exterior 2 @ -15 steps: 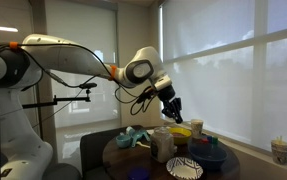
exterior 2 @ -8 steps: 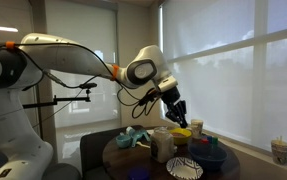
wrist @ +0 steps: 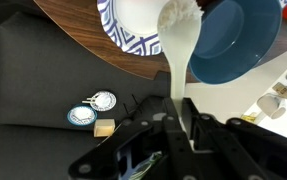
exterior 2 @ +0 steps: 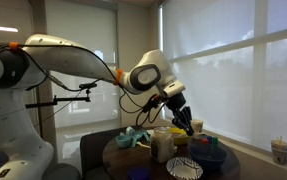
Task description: Use the white spoon to get some sugar from the sugar bowl and pour it on the white plate
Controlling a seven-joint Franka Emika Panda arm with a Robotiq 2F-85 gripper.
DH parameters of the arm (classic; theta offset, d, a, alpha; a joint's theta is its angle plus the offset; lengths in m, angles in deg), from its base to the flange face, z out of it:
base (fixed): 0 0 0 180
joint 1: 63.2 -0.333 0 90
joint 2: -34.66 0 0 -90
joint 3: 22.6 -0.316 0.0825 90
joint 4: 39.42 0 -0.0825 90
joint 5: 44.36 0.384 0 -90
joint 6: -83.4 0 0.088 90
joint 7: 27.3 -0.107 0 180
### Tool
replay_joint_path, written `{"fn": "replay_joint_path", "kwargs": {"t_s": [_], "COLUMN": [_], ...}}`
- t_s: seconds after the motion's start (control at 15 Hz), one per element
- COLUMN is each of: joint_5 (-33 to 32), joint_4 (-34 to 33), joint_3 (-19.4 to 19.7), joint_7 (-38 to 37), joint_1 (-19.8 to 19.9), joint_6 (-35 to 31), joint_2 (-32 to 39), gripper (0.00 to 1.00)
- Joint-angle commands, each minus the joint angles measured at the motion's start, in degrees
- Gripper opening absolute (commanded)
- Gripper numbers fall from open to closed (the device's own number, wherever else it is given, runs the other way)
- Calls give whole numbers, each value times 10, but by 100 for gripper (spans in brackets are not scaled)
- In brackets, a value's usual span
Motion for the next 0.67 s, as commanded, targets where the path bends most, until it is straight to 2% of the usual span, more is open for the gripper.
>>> {"fn": "replay_joint_path", "kwargs": {"t_s": [0.0,0.6], "joint_5": [-41,-154], "joint_4": [15,38], "joint_3": [-8,-16], "joint_7": [-9,-37], "joint_1": [10,14], "joint_6": [-54,-135], "joint_2": [10,24], "gripper": [3,3]}}
